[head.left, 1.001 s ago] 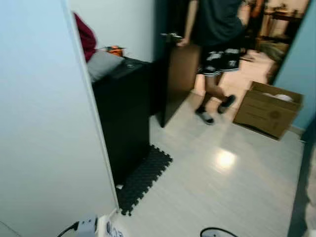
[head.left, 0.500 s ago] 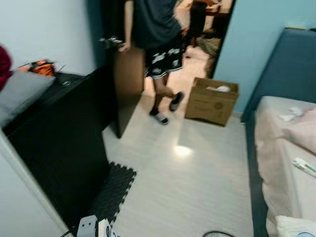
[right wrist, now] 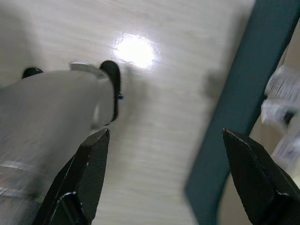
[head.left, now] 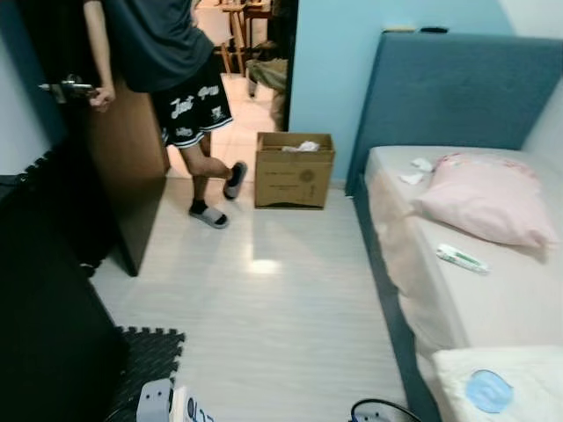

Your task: Clean up the room

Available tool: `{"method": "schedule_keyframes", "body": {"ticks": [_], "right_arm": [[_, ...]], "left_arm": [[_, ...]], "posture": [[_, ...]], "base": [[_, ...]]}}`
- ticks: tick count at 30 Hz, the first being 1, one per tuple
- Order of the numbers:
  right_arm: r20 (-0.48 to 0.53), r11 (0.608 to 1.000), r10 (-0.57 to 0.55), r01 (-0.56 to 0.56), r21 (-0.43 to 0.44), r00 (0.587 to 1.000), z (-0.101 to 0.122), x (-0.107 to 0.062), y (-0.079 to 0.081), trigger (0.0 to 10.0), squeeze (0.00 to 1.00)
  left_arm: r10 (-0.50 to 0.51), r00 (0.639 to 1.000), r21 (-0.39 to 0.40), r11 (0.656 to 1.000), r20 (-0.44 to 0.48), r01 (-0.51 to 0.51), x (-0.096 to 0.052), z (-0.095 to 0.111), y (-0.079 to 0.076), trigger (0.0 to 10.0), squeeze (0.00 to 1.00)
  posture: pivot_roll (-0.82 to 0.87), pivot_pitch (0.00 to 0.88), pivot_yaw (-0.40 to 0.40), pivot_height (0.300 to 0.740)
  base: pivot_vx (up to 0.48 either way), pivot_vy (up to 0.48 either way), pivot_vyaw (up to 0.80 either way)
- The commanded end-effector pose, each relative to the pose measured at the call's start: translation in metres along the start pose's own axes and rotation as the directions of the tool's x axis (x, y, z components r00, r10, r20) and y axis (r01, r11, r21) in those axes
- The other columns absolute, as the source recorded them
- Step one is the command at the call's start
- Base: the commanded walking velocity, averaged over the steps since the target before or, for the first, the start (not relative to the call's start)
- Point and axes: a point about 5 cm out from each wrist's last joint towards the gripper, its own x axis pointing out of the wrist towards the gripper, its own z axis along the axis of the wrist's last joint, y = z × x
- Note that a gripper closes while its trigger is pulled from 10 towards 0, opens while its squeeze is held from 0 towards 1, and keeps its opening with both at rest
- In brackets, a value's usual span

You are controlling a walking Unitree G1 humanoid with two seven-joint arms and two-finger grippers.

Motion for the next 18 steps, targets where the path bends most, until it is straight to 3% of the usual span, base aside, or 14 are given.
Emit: {"method": "schedule_keyframes", "body": {"ticks": [1, 18], "right_arm": [[-0.016, 1.000, 0.001, -0.001, 0.016, 1.000, -0.0054, -0.0002, 0.0006, 10.0, 0.00], [-0.011, 1.000, 0.000, 0.000, 0.023, 1.000, -0.0025, 0.0003, 0.0039, 10.0, 0.00]], "left_arm": [[-0.001, 1.000, 0.012, 1.000, -0.014, 0.001, -0.0002, -0.0018, 0.0002, 10.0, 0.00], [0.022, 1.000, 0.007, 1.000, 0.012, -0.022, -0.0002, 0.0076, 0.0062, 10.0, 0.00]], "posture": [[-0.03, 0.000, 0.002, 0.740], [-0.02, 0.000, 0.004, 0.740]], "base": [[0.000, 0.000, -0.78], [0.000, 0.000, -0.78]]}}
